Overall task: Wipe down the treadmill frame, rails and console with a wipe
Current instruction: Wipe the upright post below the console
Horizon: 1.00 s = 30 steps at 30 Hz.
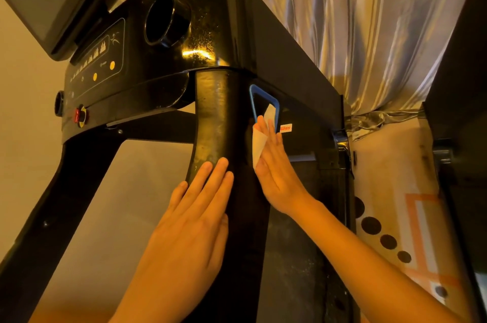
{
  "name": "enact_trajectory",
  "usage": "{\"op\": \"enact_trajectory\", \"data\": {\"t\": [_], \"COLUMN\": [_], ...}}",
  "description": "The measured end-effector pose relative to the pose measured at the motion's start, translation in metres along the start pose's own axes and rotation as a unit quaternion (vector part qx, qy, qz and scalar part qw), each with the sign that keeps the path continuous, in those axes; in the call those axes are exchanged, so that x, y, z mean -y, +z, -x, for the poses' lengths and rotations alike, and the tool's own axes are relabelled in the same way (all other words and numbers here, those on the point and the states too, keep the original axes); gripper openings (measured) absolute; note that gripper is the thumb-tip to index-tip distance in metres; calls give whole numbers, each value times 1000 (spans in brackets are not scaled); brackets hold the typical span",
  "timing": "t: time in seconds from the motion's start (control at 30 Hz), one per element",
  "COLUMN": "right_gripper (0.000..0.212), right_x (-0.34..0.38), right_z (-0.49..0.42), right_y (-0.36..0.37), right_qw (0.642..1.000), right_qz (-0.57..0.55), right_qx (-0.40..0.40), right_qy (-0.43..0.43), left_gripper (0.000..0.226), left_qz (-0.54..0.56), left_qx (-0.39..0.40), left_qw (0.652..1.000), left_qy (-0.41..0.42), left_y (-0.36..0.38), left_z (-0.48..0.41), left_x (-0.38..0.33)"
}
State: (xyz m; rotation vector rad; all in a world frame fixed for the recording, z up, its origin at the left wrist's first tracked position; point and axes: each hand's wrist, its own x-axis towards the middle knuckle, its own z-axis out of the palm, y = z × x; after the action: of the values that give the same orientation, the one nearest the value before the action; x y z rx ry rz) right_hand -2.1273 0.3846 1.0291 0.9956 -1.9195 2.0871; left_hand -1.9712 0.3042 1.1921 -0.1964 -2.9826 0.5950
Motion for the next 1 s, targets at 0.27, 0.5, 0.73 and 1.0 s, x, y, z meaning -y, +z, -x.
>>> {"op": "enact_trajectory", "data": {"t": [0.27, 0.5, 0.73, 1.0], "right_gripper": [58, 59, 58, 57], "right_x": [-7, -15, 1, 12], "right_z": [3, -3, -30, -40], "right_y": [-7, -23, -18, -17], "right_qw": [999, 999, 999, 997], "right_qz": [-31, -26, -11, 8], "right_qx": [4, 32, 31, 37], "right_qy": [41, 23, -21, -64], "left_gripper": [59, 59, 61, 61], "left_qz": [17, -4, -18, -46], "left_qx": [15, 8, 6, -7], "left_qw": [1000, 1000, 1000, 999], "left_qy": [-2, -4, 5, 14], "left_y": [-2, 0, 1, 1], "left_z": [1, 2, 0, 0], "left_x": [0, 0, 1, -1]}}
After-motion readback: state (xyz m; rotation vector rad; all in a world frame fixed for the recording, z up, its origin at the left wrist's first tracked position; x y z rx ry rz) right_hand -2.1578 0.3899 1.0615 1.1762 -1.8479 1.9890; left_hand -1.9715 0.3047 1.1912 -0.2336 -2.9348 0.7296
